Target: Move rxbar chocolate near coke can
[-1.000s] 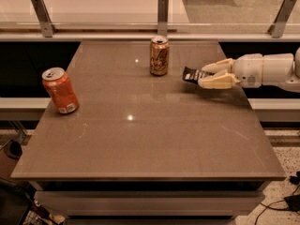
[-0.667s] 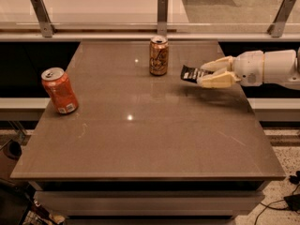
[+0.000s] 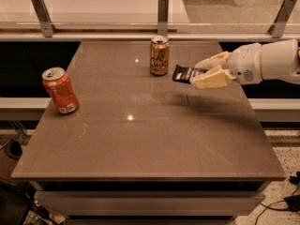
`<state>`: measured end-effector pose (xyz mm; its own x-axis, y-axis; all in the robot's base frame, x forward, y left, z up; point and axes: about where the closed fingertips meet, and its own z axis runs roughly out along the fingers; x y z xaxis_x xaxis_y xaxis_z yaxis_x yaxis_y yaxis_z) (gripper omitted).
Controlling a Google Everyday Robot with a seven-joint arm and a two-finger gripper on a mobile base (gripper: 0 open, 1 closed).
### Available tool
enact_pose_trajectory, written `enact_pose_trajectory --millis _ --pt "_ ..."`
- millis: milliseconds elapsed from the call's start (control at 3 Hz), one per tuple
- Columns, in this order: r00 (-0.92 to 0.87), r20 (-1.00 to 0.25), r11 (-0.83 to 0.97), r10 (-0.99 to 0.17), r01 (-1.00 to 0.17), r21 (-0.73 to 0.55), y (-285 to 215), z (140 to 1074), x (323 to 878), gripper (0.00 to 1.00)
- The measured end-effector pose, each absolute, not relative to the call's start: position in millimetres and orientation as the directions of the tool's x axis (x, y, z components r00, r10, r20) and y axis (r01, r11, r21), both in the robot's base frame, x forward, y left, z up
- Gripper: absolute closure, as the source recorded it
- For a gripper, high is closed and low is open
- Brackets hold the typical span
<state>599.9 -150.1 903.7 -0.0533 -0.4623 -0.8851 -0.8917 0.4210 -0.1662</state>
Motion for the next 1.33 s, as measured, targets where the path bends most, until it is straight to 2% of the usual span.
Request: enact_pose_trajectory --millis 667,1333 --pt "-0.022 -0.854 0.394 -0.52 -0.893 -0.217 -107 916 566 1.0" --pt "0.034 -0.857 0.33 -0.514 -0.915 -0.234 -59 913 547 1.0"
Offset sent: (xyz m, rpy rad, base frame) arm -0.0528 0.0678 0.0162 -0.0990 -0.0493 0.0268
